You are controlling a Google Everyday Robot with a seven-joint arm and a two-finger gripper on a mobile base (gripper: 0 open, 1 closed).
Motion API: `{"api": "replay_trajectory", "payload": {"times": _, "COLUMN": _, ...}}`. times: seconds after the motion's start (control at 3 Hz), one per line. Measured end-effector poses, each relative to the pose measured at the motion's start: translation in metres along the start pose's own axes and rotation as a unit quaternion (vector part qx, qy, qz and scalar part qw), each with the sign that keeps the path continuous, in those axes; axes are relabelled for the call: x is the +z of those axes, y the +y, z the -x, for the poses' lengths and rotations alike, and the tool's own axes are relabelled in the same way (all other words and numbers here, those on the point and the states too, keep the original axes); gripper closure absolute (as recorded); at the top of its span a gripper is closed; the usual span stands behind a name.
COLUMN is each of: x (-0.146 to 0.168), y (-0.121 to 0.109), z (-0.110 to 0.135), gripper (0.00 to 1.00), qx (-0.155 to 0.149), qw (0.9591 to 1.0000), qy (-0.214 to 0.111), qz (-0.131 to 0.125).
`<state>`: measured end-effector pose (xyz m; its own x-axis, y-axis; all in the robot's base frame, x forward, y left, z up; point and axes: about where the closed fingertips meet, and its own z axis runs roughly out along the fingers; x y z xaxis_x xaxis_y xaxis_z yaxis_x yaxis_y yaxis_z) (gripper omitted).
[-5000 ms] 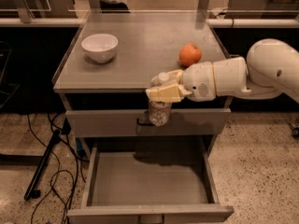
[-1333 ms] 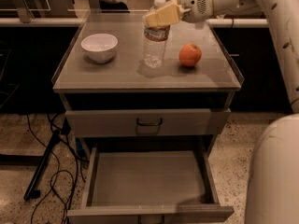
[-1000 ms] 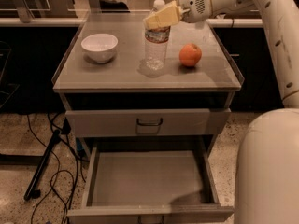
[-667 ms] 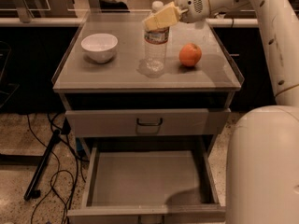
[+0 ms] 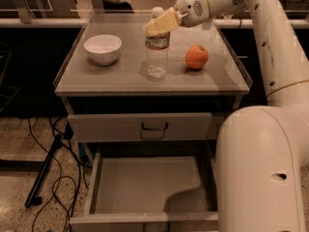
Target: Pick water bottle from middle drawer and place on counter
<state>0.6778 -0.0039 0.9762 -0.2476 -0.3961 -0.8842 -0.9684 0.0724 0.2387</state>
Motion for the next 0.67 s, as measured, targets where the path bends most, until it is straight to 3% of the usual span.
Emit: {"api": "replay_trajectory", "payload": {"times": 0.67, "x": 0.0142, "y": -0.0095, "z": -0.0028, "gripper": 1.0, "qx": 0.003, "qw": 0.9999, "qy": 0.001, "qz": 0.016}}
